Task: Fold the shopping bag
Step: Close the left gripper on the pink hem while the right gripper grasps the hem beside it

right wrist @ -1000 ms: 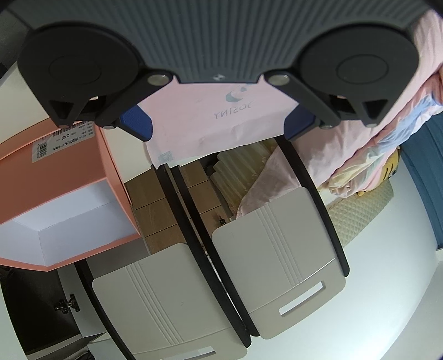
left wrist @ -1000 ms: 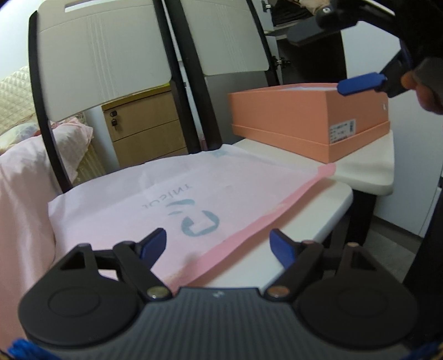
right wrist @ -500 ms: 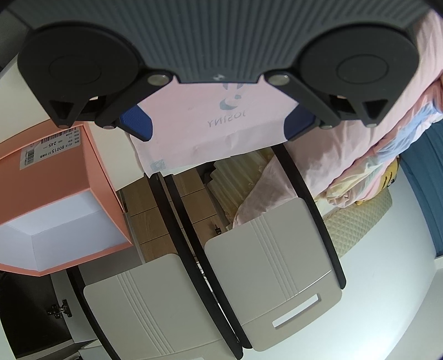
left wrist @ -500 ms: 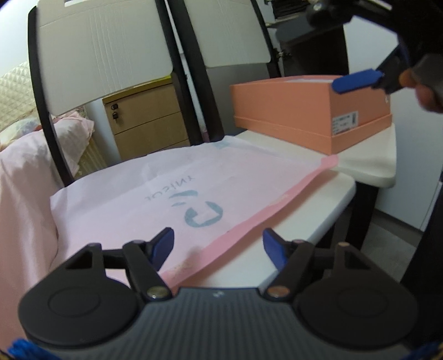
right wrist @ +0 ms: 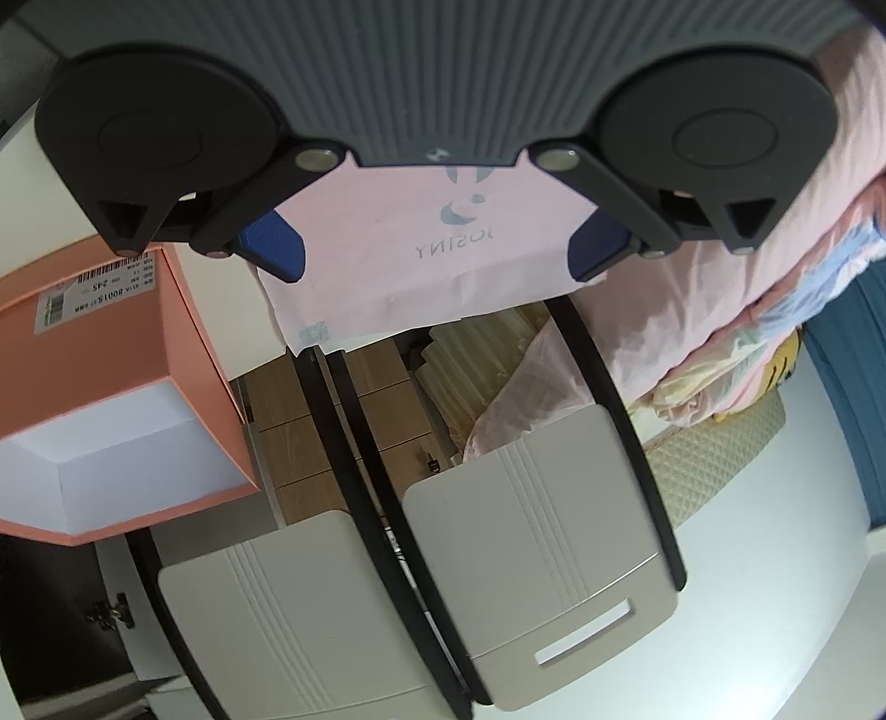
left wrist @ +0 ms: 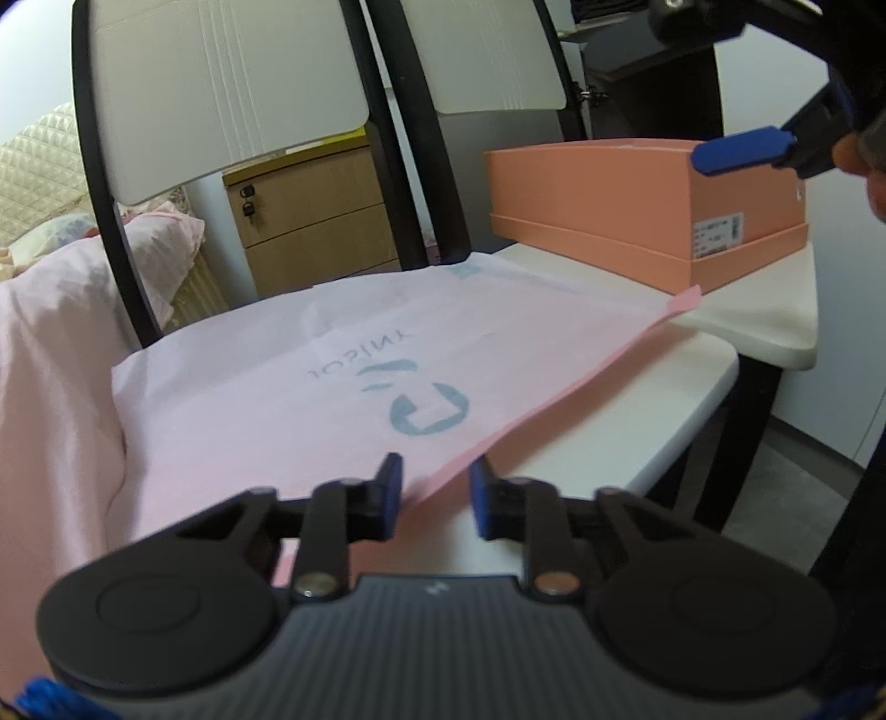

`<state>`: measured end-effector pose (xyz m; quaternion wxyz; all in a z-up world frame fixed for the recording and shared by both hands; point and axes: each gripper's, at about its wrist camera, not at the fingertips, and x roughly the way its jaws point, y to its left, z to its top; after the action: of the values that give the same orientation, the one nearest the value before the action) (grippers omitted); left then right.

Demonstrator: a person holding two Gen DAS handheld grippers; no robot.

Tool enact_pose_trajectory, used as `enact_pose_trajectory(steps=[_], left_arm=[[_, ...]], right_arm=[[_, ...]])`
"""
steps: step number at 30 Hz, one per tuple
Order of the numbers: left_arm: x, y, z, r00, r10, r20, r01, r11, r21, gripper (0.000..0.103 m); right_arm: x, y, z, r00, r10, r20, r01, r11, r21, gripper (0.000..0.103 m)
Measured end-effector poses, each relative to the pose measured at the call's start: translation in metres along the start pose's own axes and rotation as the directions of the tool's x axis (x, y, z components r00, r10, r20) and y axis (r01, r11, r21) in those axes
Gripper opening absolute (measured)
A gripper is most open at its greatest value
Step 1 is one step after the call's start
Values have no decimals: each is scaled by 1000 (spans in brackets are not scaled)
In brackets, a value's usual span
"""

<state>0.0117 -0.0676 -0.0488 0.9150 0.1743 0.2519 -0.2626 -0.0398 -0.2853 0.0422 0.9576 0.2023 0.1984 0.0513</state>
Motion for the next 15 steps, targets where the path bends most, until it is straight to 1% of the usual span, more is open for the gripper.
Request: enact_pose_trajectory(steps=[2,5,9,12,15], left_arm=[[0,1,2,1000,-13,0,13,1000,-14,15],[-2,6,8,999,-33,-5,33,998,-52,11],[-6,14,18,999,-48,-14,46,992,-121,11],[-7,22,23,997,-78,-27,70,976,-208,11],[-7,25,24,990,-131,-46,113,954,-277,10]], right_arm=[[1,3,-1,1000,4,-8,-4,1000,-30,103],[0,6,-3,1000,23,-17,-24,997,-75,103],[-3,11,-2,999,50,-20,-52,989,-137,103],[-5,15,-1,998,55,-30,-60,978,-202,103],[-7,15,1,995,77,-56,-88,966,-241,103]])
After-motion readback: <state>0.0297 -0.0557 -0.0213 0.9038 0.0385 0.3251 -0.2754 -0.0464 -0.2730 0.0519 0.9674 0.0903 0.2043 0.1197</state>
